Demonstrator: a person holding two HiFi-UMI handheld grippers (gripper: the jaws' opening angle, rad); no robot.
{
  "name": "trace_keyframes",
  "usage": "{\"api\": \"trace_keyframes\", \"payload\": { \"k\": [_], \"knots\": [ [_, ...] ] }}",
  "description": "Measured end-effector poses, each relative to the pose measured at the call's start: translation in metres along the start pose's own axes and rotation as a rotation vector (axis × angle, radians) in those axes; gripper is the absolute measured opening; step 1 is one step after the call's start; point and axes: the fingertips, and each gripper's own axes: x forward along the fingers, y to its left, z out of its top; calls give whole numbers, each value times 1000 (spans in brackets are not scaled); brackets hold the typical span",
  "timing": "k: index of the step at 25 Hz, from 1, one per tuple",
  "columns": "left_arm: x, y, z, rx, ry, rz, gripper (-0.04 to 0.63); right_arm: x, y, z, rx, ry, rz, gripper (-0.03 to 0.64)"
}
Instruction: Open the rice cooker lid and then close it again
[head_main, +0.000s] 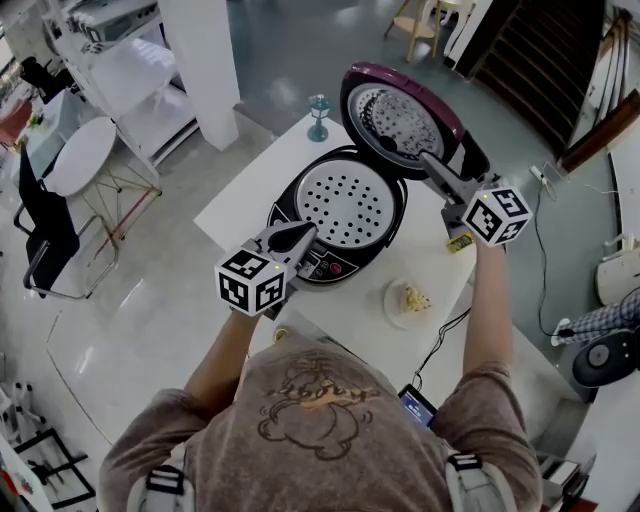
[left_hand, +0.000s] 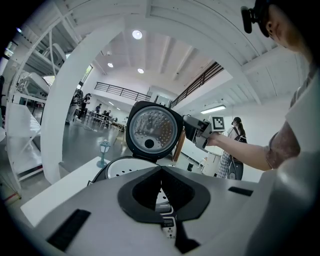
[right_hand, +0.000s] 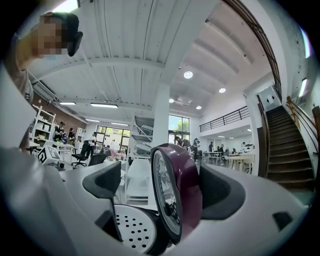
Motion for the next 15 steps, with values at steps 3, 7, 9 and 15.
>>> {"api": "trace_keyframes", "payload": {
  "k": [3, 7, 9, 15],
  "knots": [
    [-2, -1, -3, -4, 2, 3, 21, -3, 6, 0, 0, -7, 9, 488],
    [-3, -1, -9, -10, 7, 6, 21, -8, 20, -3, -4, -6, 32, 488],
    [-4, -2, -12, -14, 8, 5, 21, -12, 31, -5, -7, -7, 46, 488],
    [-4, -6, -15, -21, 10, -2, 21, -20, 58, -12, -32, 6, 71, 488]
  ]
}}
